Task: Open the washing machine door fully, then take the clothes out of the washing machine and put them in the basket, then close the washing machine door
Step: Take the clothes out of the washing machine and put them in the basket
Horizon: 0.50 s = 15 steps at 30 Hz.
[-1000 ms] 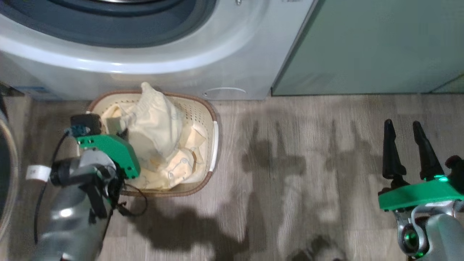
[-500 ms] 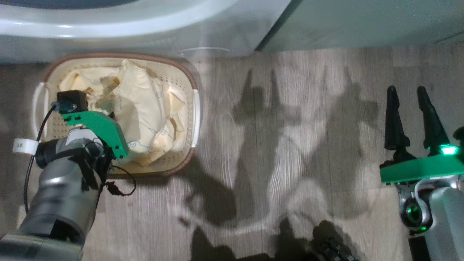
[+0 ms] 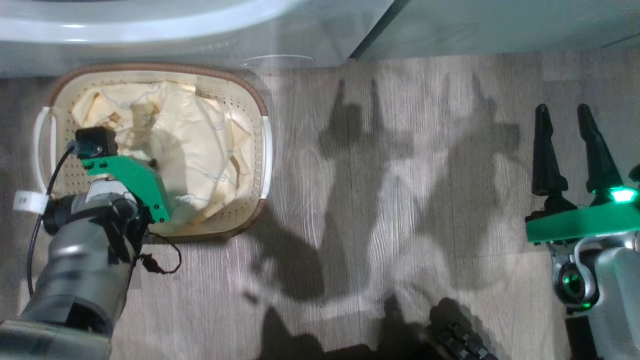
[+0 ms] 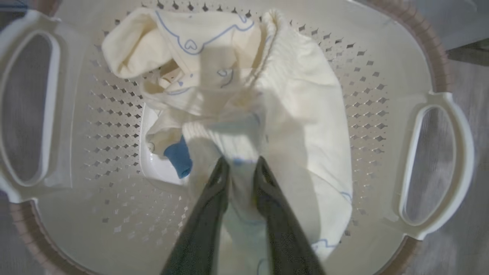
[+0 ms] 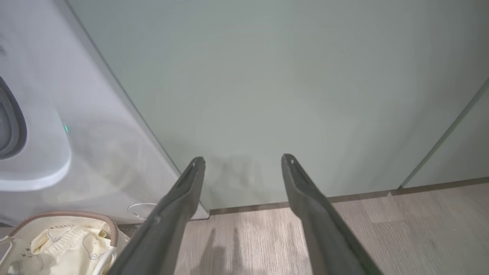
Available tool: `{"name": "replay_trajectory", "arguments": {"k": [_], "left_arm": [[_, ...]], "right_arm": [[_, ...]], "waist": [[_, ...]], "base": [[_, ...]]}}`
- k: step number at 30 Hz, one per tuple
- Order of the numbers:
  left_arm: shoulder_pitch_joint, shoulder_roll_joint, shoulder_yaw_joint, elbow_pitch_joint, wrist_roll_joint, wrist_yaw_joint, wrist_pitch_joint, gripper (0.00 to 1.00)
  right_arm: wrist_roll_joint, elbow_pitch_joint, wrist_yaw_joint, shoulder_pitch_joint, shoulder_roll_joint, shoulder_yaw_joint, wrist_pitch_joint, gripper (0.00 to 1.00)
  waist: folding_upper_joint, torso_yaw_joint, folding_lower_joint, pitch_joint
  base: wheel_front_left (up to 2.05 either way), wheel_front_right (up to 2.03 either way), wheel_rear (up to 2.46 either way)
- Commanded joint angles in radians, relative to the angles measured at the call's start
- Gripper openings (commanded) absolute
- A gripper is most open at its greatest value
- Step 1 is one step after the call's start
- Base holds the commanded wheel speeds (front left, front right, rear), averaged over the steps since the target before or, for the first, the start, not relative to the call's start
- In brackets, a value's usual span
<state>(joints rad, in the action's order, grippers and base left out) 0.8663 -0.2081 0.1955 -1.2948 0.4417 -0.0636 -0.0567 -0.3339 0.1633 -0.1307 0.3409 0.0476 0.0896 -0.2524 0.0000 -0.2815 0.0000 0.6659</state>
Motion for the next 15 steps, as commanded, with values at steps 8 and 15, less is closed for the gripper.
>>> {"name": "replay_trajectory", "arguments": {"k": [8, 15], "left_arm": [[-0.031, -0.035, -0.010, 0.006, 0.012, -0.034, -0.127, 1.00], [-0.041, -0.034, 0.005, 0.027, 0.005, -0.051, -0.197, 1.00]], "right_arm": [[0.009, -0.012, 0.000, -0.014, 0.003, 0.010, -0.009, 1.00], [0.007, 0.009, 0.000, -0.053, 0.003, 0.019, -0.009, 1.00]], "waist": [[0.0000, 0.030, 0.0000, -0.106], [0.0000, 0.056, 0.0000, -0.213]], "base": [[0.00, 0.00, 0.00], [0.00, 0.00, 0.00]]}}
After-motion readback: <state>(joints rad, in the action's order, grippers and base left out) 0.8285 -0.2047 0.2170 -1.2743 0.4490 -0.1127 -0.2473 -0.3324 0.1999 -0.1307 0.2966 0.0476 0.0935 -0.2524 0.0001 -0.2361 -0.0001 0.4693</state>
